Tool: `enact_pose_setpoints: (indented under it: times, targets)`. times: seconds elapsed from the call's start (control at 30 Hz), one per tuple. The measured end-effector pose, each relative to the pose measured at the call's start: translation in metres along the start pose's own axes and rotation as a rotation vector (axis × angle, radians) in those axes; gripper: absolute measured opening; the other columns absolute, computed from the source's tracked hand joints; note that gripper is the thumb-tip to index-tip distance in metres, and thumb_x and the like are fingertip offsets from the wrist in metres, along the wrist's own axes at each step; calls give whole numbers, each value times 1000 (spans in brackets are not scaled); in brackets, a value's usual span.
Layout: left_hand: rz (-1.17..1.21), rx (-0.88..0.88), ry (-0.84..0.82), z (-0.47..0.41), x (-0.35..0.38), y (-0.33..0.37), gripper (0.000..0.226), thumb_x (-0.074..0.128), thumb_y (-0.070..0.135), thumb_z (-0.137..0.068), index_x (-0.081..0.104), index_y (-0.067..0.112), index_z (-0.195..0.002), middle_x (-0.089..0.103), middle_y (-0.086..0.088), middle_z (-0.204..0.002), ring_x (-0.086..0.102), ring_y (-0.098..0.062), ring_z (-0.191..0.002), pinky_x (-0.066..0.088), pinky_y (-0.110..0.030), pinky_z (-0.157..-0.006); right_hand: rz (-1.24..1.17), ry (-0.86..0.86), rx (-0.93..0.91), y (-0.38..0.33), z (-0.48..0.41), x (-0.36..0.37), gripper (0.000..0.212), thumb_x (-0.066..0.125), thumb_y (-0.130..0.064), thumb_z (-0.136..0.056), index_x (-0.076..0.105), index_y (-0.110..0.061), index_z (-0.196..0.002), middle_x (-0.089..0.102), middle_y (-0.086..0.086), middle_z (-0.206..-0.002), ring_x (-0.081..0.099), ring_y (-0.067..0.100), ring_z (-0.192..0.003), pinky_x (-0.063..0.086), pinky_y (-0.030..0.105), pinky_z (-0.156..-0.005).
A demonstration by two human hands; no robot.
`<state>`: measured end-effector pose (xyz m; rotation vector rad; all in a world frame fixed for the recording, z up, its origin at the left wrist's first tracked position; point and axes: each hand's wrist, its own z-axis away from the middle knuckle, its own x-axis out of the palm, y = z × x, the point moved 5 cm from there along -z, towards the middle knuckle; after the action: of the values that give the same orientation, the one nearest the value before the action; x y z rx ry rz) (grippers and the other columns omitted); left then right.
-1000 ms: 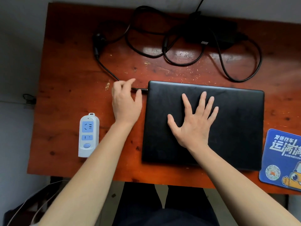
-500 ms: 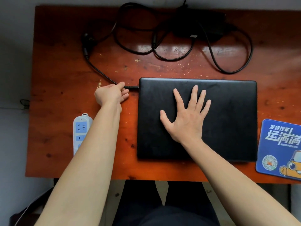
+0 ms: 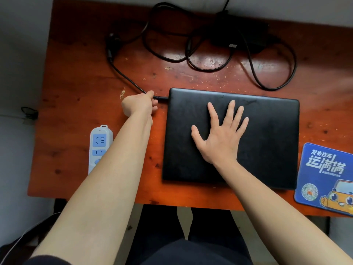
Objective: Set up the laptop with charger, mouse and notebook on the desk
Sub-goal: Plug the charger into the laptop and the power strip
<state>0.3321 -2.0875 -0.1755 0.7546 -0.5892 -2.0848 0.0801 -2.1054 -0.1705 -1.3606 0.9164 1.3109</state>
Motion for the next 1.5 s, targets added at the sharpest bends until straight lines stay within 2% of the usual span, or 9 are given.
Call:
enact_pose_setpoints:
  times: [0.23,0.33,0.43,0.67,0.83,0.97,1.1,1.23,1.5]
  targets:
    - [-221,310,-222,10,-30,-3,27,53,40,-99,67,19,-108,72,-1,-104,71,-10,-90,60,-34,-72,-11,-64,15,-1,2,-6,80,35,-77,-88,20,-39,-157,3,22,-167,-6,44,-153,2,66,-121]
    - [-649,736,-93,3,-59,22,40,47,46,-98,63,21,-124,60,-6,-129,57,-21,-114,45,-37,-98,-39,-91,29,-2,1,-8,78,38,-75,-87,24,-40,-156,4,22,-167,-6,44,-153,-1,64,-121]
    - [-975,919,17,-18,-75,46,54,43,49,-99,46,20,-145,35,-13,-155,28,-32,-143,23,-52,-114,-156,-73,125,-18,-16,-16,70,48,-64,-87,40,-30,-148,11,23,-166,0,43,-153,2,64,-122]
    - [-1306,623,-98,-79,-85,32,88,20,76,-91,-14,28,-156,-26,-15,-161,-27,-30,-148,-13,-62,-115,-301,-37,-213,-125,-94,-50,63,59,-33,-95,42,-7,-149,28,22,-161,17,41,-152,16,51,-123]
    - [-1290,711,-34,-88,-82,25,90,15,81,-87,-16,30,-155,-25,-14,-162,-26,-30,-148,-11,-64,-113,-274,79,-470,-200,-138,-58,52,48,-16,-95,49,-6,-146,41,19,-156,31,38,-148,26,48,-119]
    - [-1304,722,-11,-88,-82,23,88,15,79,-89,-15,29,-155,-23,-15,-162,-23,-32,-149,-9,-65,-112,-76,58,-600,-238,-159,-43,52,42,-27,-100,45,-11,-149,52,10,-149,36,33,-146,17,52,-122]
    - [-1297,742,-2,-89,-83,23,86,11,78,-89,-17,28,-155,-24,-16,-162,-24,-33,-148,-10,-65,-113,75,-45,-624,-241,-170,-20,43,41,-41,-101,59,-12,-127,71,13,-111,65,36,-108,28,47,-112]
    - [-1312,728,-5,-86,-83,24,86,11,77,-90,-18,28,-155,-25,-16,-161,-25,-33,-148,-11,-64,-113,-5,-161,-619,-228,-165,0,40,41,-40,-105,54,-12,-130,70,14,-111,66,38,-102,41,44,-91]
    - [-1322,693,-20,-87,-84,26,88,11,80,-88,-17,31,-154,-25,-14,-162,-25,-32,-148,-11,-64,-113,-236,-282,-666,-199,-132,-14,20,43,-26,-105,48,-10,-114,67,11,-95,63,37,-89,31,41,-81]
